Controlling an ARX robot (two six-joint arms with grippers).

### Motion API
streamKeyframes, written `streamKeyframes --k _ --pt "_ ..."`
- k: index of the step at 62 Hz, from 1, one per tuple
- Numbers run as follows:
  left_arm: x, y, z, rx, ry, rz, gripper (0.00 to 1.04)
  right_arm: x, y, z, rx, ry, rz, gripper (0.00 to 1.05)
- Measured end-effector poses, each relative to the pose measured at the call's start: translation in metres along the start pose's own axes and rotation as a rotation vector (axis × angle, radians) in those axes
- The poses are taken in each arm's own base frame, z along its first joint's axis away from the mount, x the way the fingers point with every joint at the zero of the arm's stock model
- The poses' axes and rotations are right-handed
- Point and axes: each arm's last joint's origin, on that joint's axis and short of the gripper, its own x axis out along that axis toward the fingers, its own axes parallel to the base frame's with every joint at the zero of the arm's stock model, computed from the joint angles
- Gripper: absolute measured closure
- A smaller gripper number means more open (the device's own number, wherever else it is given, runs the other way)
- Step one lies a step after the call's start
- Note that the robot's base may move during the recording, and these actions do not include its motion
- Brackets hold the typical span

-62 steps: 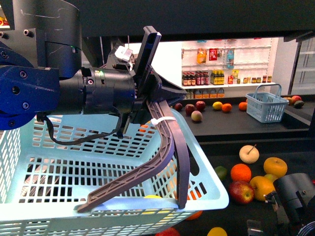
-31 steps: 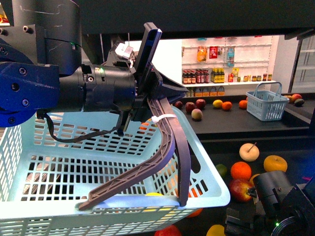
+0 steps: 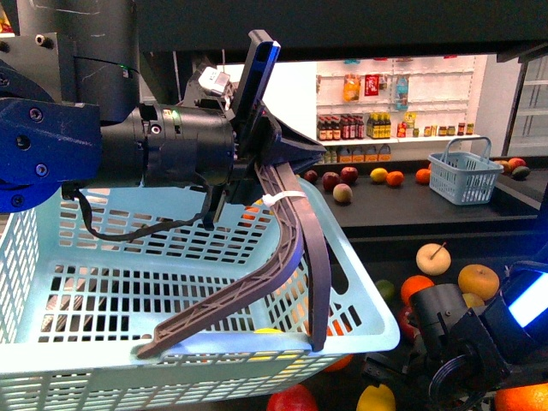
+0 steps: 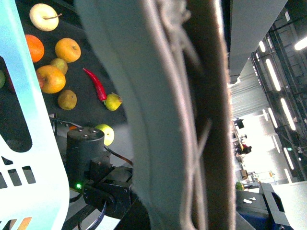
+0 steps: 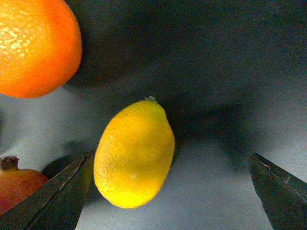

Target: Pick lemon from shelf

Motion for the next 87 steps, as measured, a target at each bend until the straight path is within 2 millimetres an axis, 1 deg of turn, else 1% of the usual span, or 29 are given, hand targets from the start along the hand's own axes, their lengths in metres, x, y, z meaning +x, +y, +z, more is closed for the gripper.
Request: streamKeyframes --k 22,30,45,56,60,61,69,74,77,81,87 --pt "0.000 0.000 0.000 0.000 0.000 0.000 0.99 0.018 0.019 -0.002 -0.013 0.012 0.031 0.07" --pt "0.000 0.000 0.000 0.000 0.000 0.000 0.99 0.028 0.026 -0.007 -0.047 0.016 0.029 0.07" --pt "0.000 0.000 0.000 0.000 0.000 0.000 0.99 0.039 0.032 -0.018 -0.121 0.018 0.012 0.07" --pt "0.000 0.000 0.000 0.000 0.000 0.000 0.99 0.043 0.034 -0.023 -0.179 0.006 -0.004 0.07" --pt "0.000 0.000 0.000 0.000 0.000 0.000 0.99 0.044 0.034 -0.023 -0.191 -0.001 -0.005 0.13" --pt "0.000 0.000 0.000 0.000 0.000 0.000 0.99 0.044 0.035 -0.023 -0.200 -0.006 -0.006 0.17" --pt "0.000 0.000 0.000 0.000 0.000 0.000 0.99 0.044 0.034 -0.022 -0.216 -0.015 -0.006 0.34" --pt "0.000 0.000 0.000 0.000 0.000 0.000 0.99 0.044 0.032 -0.021 -0.222 -0.015 -0.013 0.48" --pt "0.000 0.000 0.000 0.000 0.000 0.000 0.99 0.043 0.030 -0.021 -0.223 -0.014 -0.015 0.53" --pt "0.000 0.000 0.000 0.000 0.000 0.000 0.99 0.042 0.029 -0.022 -0.222 -0.012 -0.017 0.56" --pt "0.000 0.000 0.000 0.000 0.000 0.000 0.99 0.037 0.024 -0.024 -0.218 -0.004 -0.019 0.57"
